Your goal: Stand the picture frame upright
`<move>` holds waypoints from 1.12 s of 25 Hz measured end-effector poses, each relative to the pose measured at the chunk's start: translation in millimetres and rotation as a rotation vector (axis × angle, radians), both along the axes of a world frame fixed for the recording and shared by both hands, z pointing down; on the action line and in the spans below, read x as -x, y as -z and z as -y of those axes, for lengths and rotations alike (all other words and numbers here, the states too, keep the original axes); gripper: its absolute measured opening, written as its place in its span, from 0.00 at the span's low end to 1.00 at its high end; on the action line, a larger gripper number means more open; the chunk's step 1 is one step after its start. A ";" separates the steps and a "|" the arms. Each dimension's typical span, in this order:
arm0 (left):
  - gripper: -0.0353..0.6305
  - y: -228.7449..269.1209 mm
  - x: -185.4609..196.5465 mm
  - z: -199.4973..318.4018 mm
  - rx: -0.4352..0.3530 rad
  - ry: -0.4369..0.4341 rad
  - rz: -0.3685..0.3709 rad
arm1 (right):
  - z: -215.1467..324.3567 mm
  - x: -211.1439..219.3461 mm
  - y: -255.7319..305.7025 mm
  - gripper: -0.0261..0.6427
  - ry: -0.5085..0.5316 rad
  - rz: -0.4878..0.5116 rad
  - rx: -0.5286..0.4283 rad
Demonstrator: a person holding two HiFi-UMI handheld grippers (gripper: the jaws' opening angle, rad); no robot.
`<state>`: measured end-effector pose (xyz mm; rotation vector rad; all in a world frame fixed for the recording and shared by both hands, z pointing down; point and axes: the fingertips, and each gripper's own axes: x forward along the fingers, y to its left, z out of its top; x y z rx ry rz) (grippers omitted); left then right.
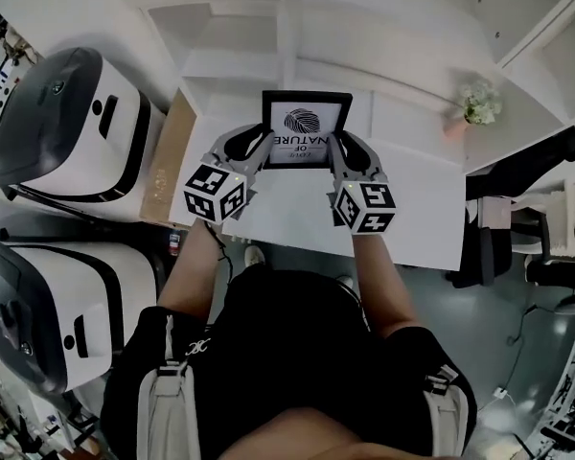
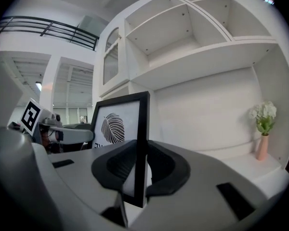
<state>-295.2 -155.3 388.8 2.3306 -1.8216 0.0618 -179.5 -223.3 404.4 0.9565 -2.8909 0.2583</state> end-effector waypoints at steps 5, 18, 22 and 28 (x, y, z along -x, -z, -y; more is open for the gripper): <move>0.19 -24.3 42.2 4.4 0.064 -0.070 -0.064 | -11.7 33.3 -15.3 0.15 -0.083 -0.035 0.010; 0.19 -74.5 76.5 10.6 0.099 -0.176 -0.074 | -18.6 63.2 -61.0 0.14 -0.171 -0.085 0.044; 0.19 -85.1 79.1 16.5 0.089 -0.167 -0.011 | -13.6 66.4 -74.1 0.15 -0.175 -0.099 0.058; 0.19 -106.1 82.5 31.4 0.127 -0.166 -0.002 | 2.0 70.2 -97.8 0.14 -0.178 -0.128 0.106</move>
